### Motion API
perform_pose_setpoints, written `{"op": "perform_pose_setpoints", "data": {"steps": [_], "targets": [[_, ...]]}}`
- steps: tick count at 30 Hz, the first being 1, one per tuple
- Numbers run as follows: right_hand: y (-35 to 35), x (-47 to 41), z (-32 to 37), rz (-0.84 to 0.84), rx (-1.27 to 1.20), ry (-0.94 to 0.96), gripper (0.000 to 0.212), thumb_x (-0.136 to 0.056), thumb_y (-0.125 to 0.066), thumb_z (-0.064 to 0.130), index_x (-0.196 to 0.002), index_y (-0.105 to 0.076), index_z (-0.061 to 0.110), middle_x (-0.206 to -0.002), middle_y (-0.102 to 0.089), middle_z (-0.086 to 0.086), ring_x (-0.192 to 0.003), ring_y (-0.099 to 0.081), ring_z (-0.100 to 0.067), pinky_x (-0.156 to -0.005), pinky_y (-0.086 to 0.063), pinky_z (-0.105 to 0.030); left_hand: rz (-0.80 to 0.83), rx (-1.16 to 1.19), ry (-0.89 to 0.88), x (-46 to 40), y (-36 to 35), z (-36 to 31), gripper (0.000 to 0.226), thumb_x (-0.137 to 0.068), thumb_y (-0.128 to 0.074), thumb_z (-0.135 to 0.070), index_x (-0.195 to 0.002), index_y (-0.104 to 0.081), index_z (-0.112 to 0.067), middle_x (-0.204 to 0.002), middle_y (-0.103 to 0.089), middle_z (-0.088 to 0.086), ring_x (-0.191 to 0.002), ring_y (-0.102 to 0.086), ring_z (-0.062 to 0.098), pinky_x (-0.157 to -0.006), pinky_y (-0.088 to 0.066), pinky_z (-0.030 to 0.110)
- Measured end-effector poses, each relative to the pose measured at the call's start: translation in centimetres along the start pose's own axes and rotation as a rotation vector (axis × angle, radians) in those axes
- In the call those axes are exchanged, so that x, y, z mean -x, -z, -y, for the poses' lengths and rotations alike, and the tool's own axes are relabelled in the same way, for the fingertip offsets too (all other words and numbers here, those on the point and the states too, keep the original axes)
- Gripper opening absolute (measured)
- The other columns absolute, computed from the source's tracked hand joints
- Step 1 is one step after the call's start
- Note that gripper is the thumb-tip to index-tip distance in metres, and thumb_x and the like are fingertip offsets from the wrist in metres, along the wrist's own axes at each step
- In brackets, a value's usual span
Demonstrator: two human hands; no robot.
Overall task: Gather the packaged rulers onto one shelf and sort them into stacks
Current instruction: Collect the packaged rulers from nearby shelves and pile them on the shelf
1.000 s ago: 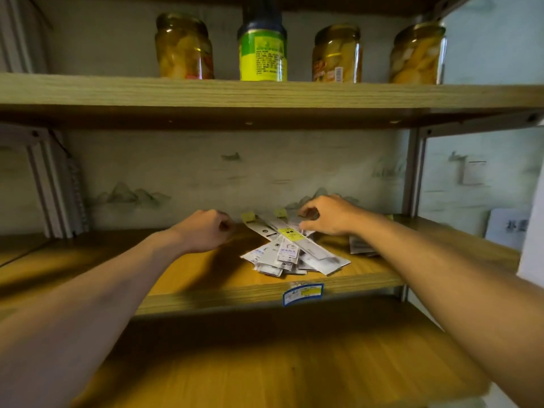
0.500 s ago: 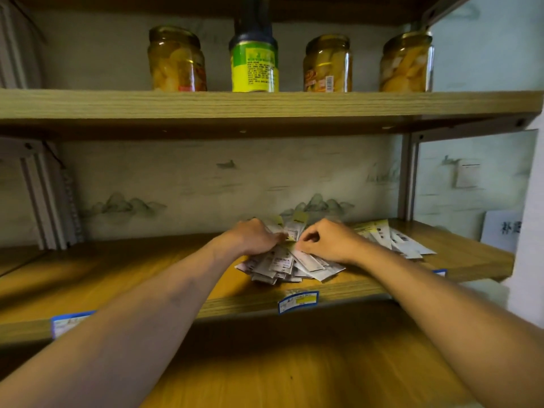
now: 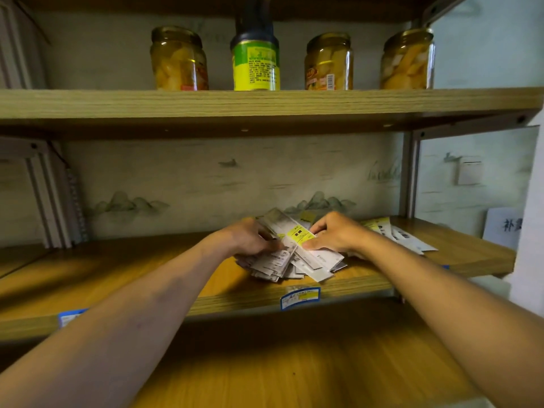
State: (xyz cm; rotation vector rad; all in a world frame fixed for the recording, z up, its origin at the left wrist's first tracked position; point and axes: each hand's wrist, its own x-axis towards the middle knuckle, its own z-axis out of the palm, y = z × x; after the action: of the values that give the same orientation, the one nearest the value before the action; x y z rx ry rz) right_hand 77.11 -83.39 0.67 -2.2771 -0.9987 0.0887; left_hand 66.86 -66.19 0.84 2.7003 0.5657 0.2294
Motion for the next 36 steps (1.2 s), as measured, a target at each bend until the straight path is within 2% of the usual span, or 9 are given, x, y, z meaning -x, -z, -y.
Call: {"op": "perform_pose_setpoints", "data": {"steps": [4,8,12,18,22,24,28,32,36], "targets": [[1.1,0.4,-0.7,-0.039,-0.126,-0.022,0.032,-0.086,-0.07,0.016,-0.118,-0.064,0.015,-0.109,-0.064,-0.001,-0.081,-0.059,-0.008,-0.06,-0.044,-0.021,0.0,0.027,0.007,-0.1,0.2,0.0,0.035,-0.092,-0.059,-0.047,-0.109,-0.072,-0.02,-0.102,-0.071,0.0,-0.085,-0.063,0.016,-0.063,-0.046,0.023],[1.9,0.9,-1.4,-0.104,-0.254,-0.045,0.025,-0.088,-0.067,0.015,-0.112,-0.062,0.017,-0.107,-0.067,-0.004,-0.082,-0.064,-0.014,-0.065,-0.051,-0.026,-0.048,-0.115,-0.008,-0.4,-0.1,-0.6,0.052,-0.077,-0.063,-0.069,-0.105,-0.074,-0.026,-0.101,-0.071,-0.005,-0.093,-0.064,0.015,-0.077,-0.053,0.029],[2.6,1.5,-1.5,-0.112,-0.337,-0.04,0.026,-0.087,-0.068,0.015,-0.111,-0.059,0.019,-0.102,-0.066,-0.002,-0.081,-0.064,-0.012,-0.059,-0.048,-0.025,-0.11,-0.115,-0.015,-0.2,0.1,-0.7,0.043,-0.067,-0.073,-0.066,-0.091,-0.073,-0.03,-0.092,-0.072,-0.01,-0.086,-0.065,0.011,-0.081,-0.057,0.036],[3.0,1.4,-0.1,-0.104,-0.325,0.022,0.027,-0.086,-0.07,0.018,-0.111,-0.06,0.023,-0.099,-0.068,0.001,-0.084,-0.064,-0.012,-0.063,-0.049,-0.026,-0.25,0.056,0.014,0.4,2.3,2.0,0.04,-0.08,-0.075,-0.038,-0.113,-0.069,-0.017,-0.114,-0.068,0.002,-0.105,-0.062,0.02,-0.089,-0.052,0.034],[1.3,1.2,1.6,-0.091,-0.435,0.066,0.024,-0.086,-0.071,0.014,-0.106,-0.06,0.019,-0.097,-0.071,-0.007,-0.077,-0.065,-0.015,-0.065,-0.05,-0.028,-0.317,0.293,0.168,2.2,4.2,7.0,0.045,-0.082,-0.077,-0.031,-0.119,-0.061,-0.012,-0.11,-0.067,0.009,-0.088,-0.059,0.021,-0.067,-0.045,0.029],[0.5,1.3,2.7,-0.062,-0.445,0.081,0.026,-0.086,-0.071,0.014,-0.109,-0.06,0.017,-0.092,-0.07,-0.004,-0.077,-0.066,-0.014,-0.067,-0.051,-0.028,-0.353,0.315,0.245,3.7,5.5,10.7,0.045,-0.082,-0.077,-0.031,-0.12,-0.061,-0.012,-0.111,-0.067,0.009,-0.087,-0.06,0.024,-0.066,-0.042,0.028],[-0.6,0.9,5.5,-0.038,-0.425,0.092,0.031,-0.084,-0.073,0.017,-0.111,-0.058,0.021,-0.087,-0.067,0.004,-0.078,-0.066,-0.013,-0.06,-0.052,-0.027,-0.429,0.316,0.349,7.2,7.4,17.6,0.039,-0.088,-0.069,-0.014,-0.124,-0.06,-0.003,-0.124,-0.062,0.02,-0.112,-0.06,0.036,-0.079,-0.045,0.03],[-3.1,-0.1,9.7,0.008,-0.361,0.106,0.036,-0.083,-0.075,0.017,-0.115,-0.06,0.018,-0.097,-0.069,0.0,-0.079,-0.066,-0.012,-0.064,-0.052,-0.026,-0.469,0.304,0.329,8.9,7.8,22.1,0.042,-0.091,-0.048,0.015,-0.132,-0.046,0.012,-0.136,-0.05,0.028,-0.125,-0.049,0.039,-0.068,-0.042,0.01],[-7.8,-1.7,13.7,0.044,-0.392,0.073,0.041,-0.081,-0.076,0.015,-0.118,-0.06,0.013,-0.106,-0.07,-0.005,-0.086,-0.068,-0.017,-0.071,-0.055,-0.029,-0.397,0.275,0.199,9.7,7.9,24.7,0.032,-0.093,-0.051,0.007,-0.109,-0.067,-0.014,-0.132,-0.058,0.006,-0.119,-0.054,0.021,-0.09,-0.039,0.021]]}}
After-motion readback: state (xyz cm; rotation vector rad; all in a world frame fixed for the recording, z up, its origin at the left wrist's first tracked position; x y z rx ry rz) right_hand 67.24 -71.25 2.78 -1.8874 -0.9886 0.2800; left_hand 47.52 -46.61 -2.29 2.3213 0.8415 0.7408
